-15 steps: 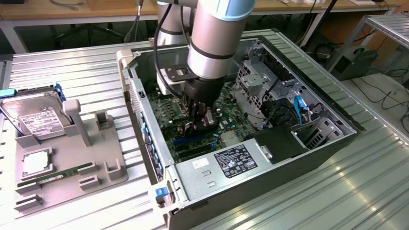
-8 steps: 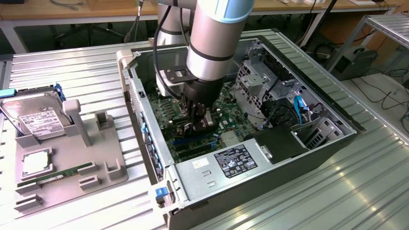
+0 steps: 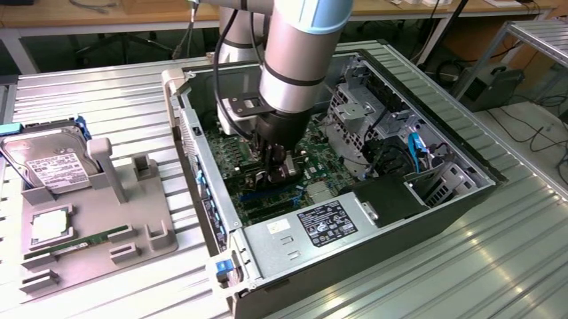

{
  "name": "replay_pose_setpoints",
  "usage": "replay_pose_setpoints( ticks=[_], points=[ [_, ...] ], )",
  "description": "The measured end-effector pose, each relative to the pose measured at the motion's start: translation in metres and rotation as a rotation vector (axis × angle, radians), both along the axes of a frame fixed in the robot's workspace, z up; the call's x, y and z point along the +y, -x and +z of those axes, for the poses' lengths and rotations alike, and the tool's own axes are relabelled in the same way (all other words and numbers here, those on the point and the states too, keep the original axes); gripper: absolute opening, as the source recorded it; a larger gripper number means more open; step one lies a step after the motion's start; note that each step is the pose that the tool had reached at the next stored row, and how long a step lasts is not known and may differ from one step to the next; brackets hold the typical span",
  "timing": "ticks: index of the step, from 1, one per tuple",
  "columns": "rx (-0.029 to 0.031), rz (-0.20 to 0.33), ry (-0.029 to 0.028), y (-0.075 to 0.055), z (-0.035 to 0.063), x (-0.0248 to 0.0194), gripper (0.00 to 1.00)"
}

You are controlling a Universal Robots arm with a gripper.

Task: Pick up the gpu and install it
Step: 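Insert the gpu into the slot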

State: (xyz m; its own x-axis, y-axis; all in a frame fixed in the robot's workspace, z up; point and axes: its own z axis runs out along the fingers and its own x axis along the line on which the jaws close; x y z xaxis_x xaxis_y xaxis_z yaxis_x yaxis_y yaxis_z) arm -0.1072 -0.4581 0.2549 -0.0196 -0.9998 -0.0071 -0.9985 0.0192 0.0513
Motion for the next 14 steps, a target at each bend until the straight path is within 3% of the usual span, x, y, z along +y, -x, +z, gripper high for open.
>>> replay_pose_setpoints(
  ticks=[6, 14],
  points=[
    [0.0001, 0.0, 0.0088, -0.0009, 0.0036, -0.0003, 0.26],
    [0.0005, -0.003, 0.0102, -0.0008, 0.0013, -0.0004, 0.26]
  ],
)
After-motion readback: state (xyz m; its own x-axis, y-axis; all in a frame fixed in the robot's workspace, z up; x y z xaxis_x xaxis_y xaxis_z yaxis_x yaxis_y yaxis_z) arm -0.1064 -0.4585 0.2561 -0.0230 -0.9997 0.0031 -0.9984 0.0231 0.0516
